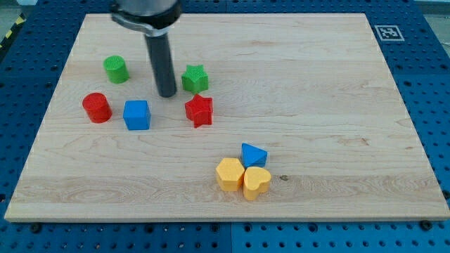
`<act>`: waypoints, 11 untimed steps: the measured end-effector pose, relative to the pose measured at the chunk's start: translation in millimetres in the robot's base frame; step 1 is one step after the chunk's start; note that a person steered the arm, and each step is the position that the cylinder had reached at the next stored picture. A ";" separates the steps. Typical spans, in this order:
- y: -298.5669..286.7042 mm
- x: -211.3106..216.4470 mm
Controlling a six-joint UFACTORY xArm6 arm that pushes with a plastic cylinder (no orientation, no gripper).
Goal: Move the green circle above the green star
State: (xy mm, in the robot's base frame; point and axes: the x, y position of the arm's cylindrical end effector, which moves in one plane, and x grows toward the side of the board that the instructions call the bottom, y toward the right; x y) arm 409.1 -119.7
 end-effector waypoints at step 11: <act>-184.9 -87.5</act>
State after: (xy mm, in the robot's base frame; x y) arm 321.6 -304.6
